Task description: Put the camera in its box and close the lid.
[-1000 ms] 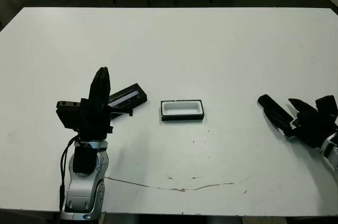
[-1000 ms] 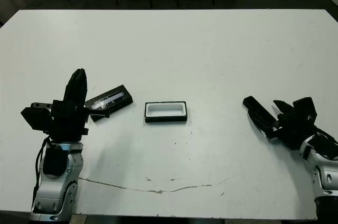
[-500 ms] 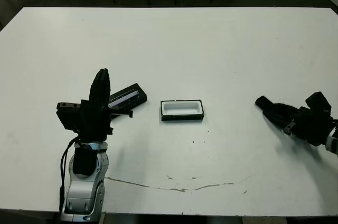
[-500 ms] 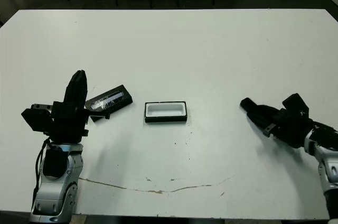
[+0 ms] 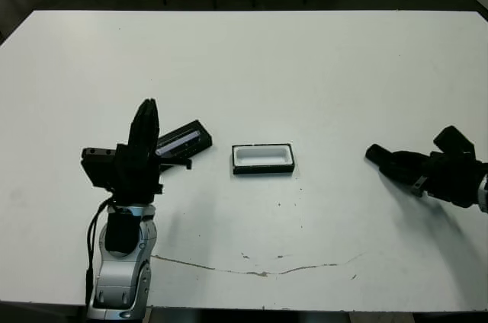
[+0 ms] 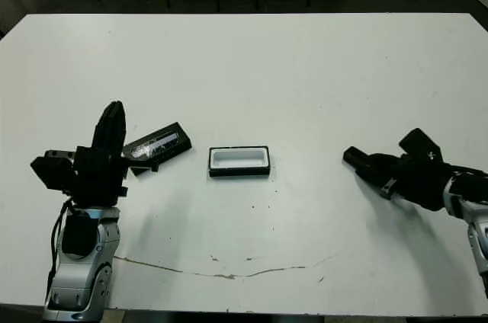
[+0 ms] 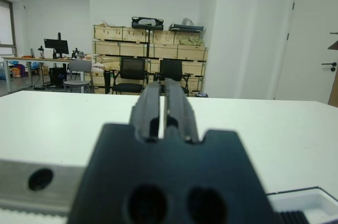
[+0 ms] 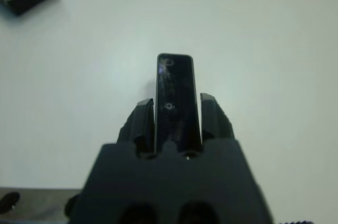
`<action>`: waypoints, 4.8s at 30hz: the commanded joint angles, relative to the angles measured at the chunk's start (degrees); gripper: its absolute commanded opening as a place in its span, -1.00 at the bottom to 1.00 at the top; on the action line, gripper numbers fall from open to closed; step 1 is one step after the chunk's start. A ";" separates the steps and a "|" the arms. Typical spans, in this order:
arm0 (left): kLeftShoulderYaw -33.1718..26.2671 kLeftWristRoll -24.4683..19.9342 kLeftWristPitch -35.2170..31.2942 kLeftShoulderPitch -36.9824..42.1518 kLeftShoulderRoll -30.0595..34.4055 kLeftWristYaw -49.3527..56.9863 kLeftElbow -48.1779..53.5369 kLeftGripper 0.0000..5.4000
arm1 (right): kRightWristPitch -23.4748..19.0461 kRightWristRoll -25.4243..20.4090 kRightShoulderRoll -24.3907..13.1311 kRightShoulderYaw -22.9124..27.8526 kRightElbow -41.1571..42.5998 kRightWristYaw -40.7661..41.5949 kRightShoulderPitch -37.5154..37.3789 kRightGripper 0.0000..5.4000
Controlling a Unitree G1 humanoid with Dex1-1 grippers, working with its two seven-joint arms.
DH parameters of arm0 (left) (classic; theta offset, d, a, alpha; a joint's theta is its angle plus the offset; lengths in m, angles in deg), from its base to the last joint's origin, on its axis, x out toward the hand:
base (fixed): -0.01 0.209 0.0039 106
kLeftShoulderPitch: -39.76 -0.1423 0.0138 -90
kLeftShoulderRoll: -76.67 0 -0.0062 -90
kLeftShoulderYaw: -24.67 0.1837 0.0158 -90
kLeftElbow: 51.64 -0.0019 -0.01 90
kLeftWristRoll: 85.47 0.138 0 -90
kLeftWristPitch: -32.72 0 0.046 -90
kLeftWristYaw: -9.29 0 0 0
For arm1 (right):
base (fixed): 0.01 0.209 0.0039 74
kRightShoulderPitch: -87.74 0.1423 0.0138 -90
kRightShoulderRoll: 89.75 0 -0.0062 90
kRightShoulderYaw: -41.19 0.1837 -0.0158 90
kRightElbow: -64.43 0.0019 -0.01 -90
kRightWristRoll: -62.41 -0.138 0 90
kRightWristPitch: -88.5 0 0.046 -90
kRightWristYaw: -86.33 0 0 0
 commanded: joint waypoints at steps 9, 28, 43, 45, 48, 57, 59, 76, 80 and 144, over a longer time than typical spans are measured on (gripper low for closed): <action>0.44 0.64 -0.09 -1.13 0.14 0.30 -0.43 -1.00 | -5.53 -10.52 5.62 -1.50 7.92 1.06 15.50 -0.67; 0.38 0.95 0.16 -1.30 0.18 0.49 -0.32 -1.00 | -0.75 8.22 11.56 -29.47 -3.58 18.77 35.48 -0.67; 0.83 0.97 -0.97 -1.00 -0.07 0.71 0.15 -1.00 | 3.62 16.66 14.31 -34.60 -12.80 24.00 40.56 -0.67; 0.87 1.22 -1.03 -1.06 -0.05 0.83 0.16 -1.00 | 3.04 17.29 14.51 -34.68 -12.83 24.03 40.47 -0.67; 0.97 0.94 -0.77 -1.20 -0.19 0.72 0.06 -1.00 | 3.40 17.43 15.01 -34.53 -13.58 24.81 40.33 -0.67; 1.13 1.03 -1.14 -1.46 -0.36 0.88 0.20 -1.00 | 1.40 16.23 16.55 -34.38 -14.90 28.76 40.21 -0.67; 1.12 0.94 -1.06 -1.49 -0.35 0.79 0.10 -1.00 | 0.15 16.34 16.87 -34.51 -14.38 29.17 39.93 -0.67; 1.33 0.89 -0.72 -1.75 -0.52 0.67 -0.09 -1.00 | -0.24 17.59 17.78 -34.55 -13.51 27.62 38.54 -0.67; 1.30 1.04 -0.49 -1.79 -0.56 0.73 -0.24 -1.00 | -0.68 18.22 17.84 -34.60 -13.11 26.11 38.21 -0.67; 1.82 0.93 0.60 -2.70 -1.29 1.00 -1.26 -1.00 | 1.40 25.68 20.54 -42.28 -8.72 22.94 36.42 -0.67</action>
